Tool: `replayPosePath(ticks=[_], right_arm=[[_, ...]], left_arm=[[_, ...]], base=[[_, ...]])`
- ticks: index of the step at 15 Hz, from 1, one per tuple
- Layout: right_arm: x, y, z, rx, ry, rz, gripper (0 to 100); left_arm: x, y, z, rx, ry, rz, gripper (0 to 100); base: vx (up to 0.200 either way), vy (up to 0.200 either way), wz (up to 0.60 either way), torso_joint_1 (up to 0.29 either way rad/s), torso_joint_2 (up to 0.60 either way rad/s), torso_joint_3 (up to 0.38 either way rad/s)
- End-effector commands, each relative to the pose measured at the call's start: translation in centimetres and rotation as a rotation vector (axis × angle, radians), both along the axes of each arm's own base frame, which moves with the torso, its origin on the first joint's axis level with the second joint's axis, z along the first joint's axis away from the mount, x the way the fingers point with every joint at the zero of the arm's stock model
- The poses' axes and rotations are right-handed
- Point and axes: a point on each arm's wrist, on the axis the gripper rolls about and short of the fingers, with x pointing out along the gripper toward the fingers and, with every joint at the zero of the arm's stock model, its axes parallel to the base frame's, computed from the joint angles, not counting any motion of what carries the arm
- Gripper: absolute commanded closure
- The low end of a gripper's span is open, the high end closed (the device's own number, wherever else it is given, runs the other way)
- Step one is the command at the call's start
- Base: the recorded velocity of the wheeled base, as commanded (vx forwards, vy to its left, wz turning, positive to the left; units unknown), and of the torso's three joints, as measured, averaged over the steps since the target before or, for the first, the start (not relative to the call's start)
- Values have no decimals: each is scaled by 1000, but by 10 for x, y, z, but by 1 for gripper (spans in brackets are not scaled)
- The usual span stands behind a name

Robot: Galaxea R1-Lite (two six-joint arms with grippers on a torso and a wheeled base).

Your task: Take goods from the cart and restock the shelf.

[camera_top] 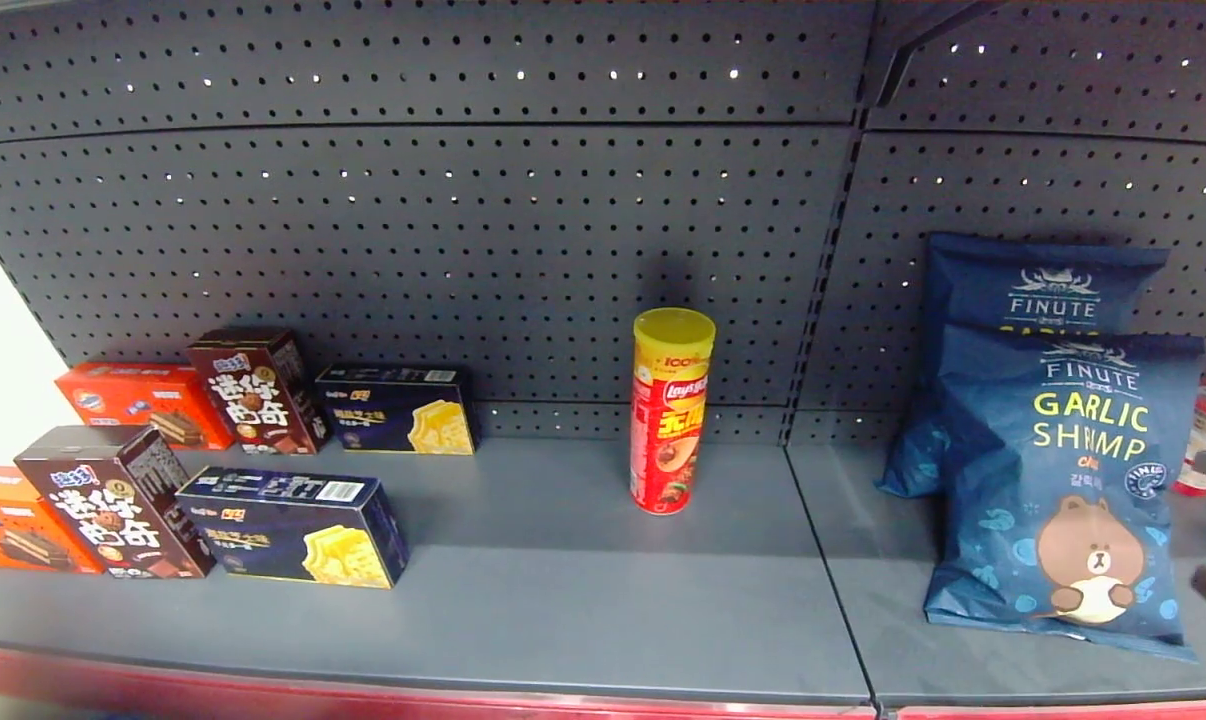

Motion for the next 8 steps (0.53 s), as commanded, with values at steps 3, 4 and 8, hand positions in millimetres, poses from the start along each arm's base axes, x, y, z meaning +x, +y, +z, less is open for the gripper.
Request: replayPosePath(ticks=[3,4,8], right_arm=[[64,35,-17,-102,53,51,0],[77,41,-16,-89,30,49,0],[118,62,-27,-112,70,72,0]], left_arm=[[3,-1,-13,3,52,-19,100],[3,-1,-14,4,57,-19,100],[3,-1,-14,-33,64,-23,100]], base=[[0,0,0,0,0,0],[0,0,0,0,0,0],[0,0,0,0,0,0]])
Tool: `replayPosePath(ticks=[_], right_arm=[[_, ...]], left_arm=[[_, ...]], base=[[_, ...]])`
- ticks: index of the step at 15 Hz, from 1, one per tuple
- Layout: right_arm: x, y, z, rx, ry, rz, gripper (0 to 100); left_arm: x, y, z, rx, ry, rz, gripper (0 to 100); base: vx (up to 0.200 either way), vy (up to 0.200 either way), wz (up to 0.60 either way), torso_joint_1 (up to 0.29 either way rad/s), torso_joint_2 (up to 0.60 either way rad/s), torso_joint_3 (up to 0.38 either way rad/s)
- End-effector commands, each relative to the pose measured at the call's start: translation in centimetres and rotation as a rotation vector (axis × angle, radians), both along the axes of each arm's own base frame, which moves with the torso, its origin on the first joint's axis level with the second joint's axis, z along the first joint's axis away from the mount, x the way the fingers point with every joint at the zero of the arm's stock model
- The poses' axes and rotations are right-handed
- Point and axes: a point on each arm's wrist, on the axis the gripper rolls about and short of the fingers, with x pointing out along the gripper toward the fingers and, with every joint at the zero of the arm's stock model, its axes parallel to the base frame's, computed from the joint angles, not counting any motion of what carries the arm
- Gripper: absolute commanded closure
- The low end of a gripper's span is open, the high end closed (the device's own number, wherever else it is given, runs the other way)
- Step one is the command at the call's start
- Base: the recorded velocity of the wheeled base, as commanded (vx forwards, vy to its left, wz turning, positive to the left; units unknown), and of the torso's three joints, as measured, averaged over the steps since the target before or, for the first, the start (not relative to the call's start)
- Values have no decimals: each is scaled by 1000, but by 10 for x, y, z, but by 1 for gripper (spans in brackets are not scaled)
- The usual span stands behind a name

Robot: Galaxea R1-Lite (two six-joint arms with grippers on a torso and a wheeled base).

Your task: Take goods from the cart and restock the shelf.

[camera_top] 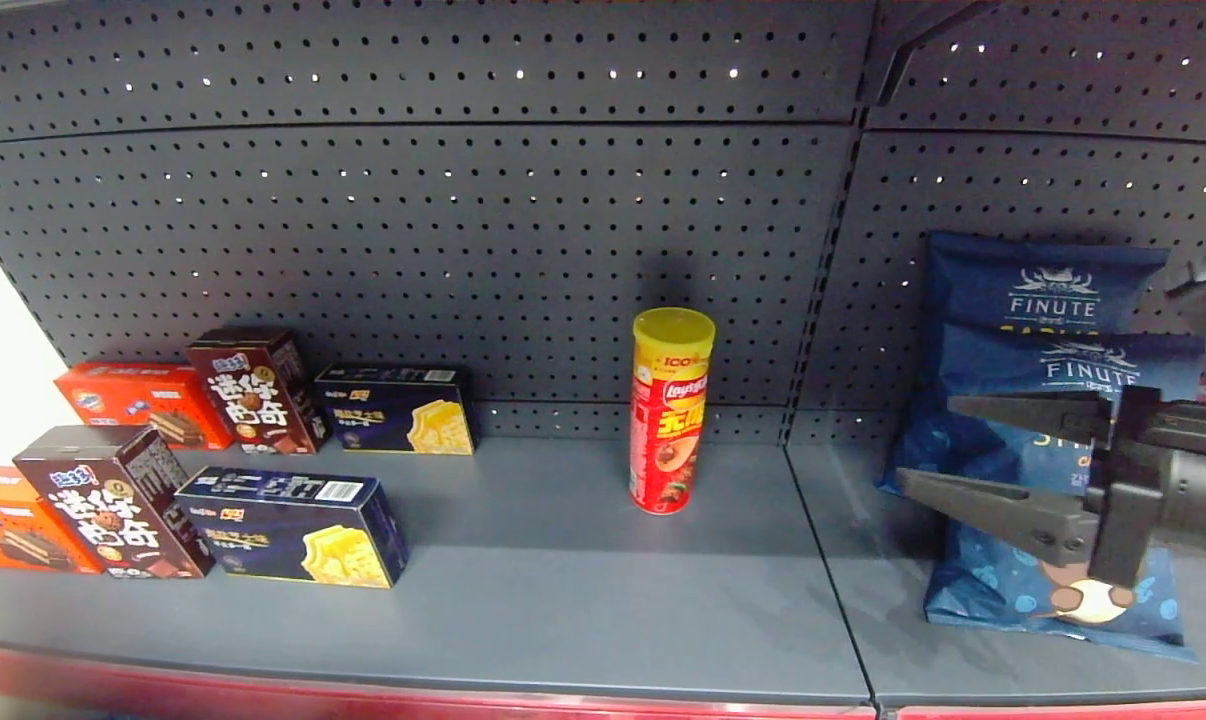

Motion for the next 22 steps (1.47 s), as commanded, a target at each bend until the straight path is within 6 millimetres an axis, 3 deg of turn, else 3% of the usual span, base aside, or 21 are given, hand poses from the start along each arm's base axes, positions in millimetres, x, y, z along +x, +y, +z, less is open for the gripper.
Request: replayPosePath(ticks=[1,8,14,22], right_arm=[[37,20,-18,-42,58,51,0],[83,45,-39,-44,96,129,0],[142,79,-60,-19,49,192,0],[184,96,-80,12,8,276,0]], left_arm=[[0,0,0,-4,2,1,100],[0,0,0,-6,3,-7,100],[0,0,0,-12,3,-8,100],[0,0,0,-14,3,-10,100]], base=[[0,0,0,0,0,0],[0,0,0,0,0,0],[0,0,0,0,0,0],[0,0,0,0,0,0]])
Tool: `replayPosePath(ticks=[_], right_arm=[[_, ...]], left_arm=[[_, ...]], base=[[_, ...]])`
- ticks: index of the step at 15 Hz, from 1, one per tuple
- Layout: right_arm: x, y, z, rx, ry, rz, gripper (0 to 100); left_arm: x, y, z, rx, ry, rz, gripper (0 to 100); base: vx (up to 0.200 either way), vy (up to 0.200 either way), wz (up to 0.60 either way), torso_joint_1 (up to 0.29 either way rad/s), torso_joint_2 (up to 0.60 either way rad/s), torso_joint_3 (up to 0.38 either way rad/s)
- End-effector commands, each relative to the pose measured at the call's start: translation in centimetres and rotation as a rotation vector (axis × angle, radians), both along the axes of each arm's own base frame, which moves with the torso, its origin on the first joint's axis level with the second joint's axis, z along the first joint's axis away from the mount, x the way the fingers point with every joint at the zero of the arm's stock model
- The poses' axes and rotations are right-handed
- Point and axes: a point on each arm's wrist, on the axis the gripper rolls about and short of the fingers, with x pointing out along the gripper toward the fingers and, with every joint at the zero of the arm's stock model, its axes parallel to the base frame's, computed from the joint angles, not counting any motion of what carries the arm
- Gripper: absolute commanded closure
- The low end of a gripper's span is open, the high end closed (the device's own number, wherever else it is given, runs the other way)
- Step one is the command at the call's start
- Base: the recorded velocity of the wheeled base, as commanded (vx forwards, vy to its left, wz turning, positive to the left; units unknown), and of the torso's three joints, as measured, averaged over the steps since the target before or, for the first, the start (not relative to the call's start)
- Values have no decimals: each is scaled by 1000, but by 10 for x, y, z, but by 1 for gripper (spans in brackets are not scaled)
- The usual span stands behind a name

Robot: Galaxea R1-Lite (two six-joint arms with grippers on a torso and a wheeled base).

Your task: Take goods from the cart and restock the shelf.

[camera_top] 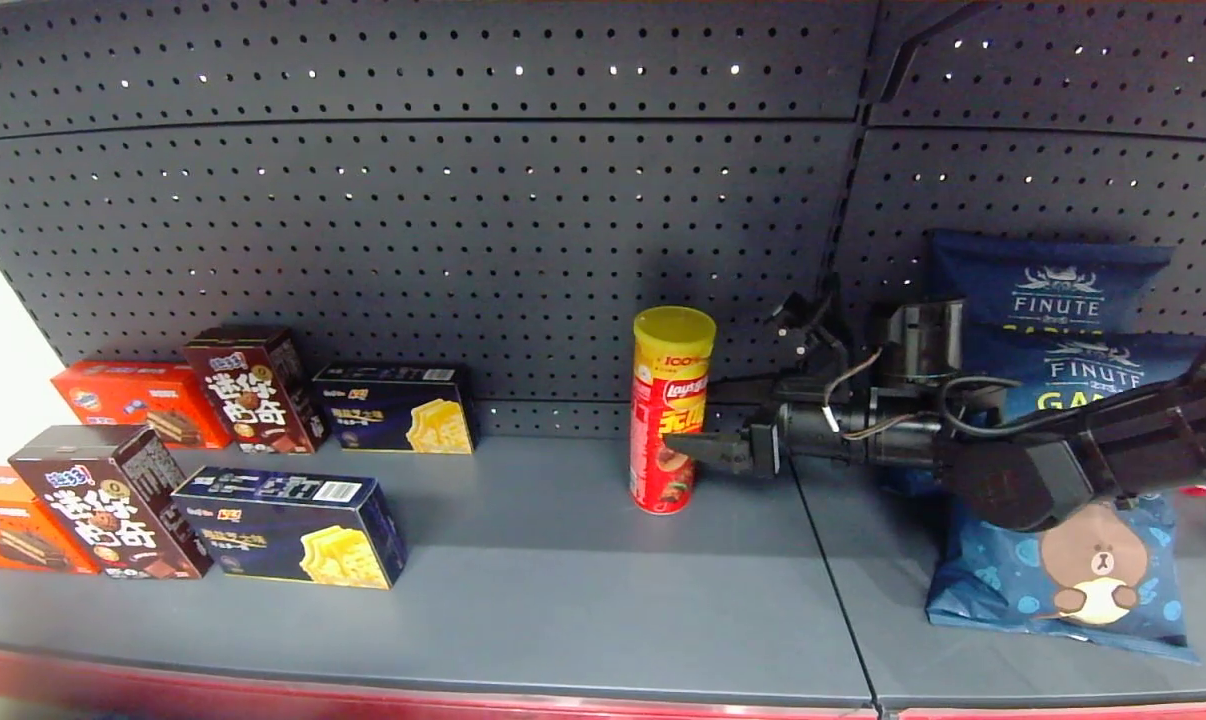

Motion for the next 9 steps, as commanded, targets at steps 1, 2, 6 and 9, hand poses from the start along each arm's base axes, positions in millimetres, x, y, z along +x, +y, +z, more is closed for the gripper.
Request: replayPosePath(ticks=[1,2,6,9], right_arm=[[12,5,-14,-7,10,5,0],[14,7,-15,-1,8,24,0],[24,14,-21,4,8,50,0],[30,19,-28,12,4,75,0]], left_arm=[[0,0,0,0,1,0,100],[0,0,0,-6,2,0,100],[0,0,0,-13,2,0,100],[0,0,0,-11,2,0,100]], base=[[0,0,0,0,0,0],[0,0,0,0,0,0],[0,0,0,0,0,0],[0,0,0,0,0,0]])
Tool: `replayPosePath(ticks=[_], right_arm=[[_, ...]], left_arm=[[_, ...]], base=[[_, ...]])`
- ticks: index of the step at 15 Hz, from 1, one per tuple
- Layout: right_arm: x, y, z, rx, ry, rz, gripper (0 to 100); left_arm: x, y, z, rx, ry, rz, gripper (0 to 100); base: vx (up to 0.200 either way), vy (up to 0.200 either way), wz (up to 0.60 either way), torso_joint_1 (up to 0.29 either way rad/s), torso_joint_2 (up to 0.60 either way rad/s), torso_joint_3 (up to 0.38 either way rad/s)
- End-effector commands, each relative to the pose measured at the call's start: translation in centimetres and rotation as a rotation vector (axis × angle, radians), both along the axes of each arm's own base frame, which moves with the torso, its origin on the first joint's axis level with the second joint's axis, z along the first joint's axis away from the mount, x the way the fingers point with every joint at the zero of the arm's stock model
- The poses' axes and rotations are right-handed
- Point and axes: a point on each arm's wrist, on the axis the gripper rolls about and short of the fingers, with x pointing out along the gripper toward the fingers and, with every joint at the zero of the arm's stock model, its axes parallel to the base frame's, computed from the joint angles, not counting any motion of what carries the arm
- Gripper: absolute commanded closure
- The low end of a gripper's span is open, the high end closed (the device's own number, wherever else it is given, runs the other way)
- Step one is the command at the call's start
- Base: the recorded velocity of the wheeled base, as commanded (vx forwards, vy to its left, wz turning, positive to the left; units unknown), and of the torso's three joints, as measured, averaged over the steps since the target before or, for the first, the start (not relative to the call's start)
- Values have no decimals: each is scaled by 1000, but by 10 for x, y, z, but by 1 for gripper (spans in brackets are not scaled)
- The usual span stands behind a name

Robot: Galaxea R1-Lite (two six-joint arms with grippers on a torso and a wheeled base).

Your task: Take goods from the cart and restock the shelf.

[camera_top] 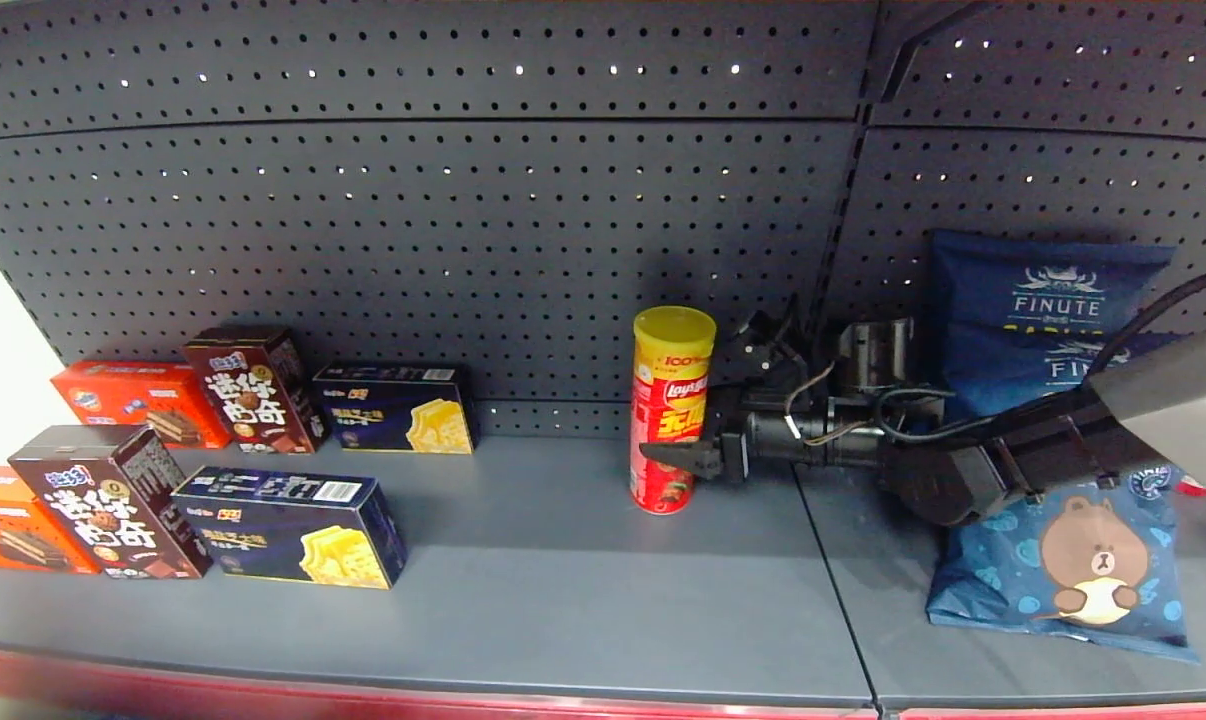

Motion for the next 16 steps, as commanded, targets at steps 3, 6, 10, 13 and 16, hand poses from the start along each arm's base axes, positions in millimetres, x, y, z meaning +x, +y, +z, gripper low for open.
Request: replayPosePath(ticks=[3,6,10,13,16], right_arm=[[9,7,-15,-3,12,11,0],[17,11,-23,-5,15,8,0],[23,14,-33,-10,27,22,100],[22,18,-31,-14,15,-5,100],[13,22,-22,-8,3,6,100]], left_arm=[[0,0,0,1,1,0,100],[0,0,0,3,1,2,100],[0,0,0,0,1,2,100],[0,0,0,-2,1,2,100],[0,0,0,-3,1,2,100]], base=[[0,0,0,0,0,0],[0,0,0,0,0,0],[0,0,0,0,0,0],[0,0,0,0,0,0],[0,0,0,0,0,0]])
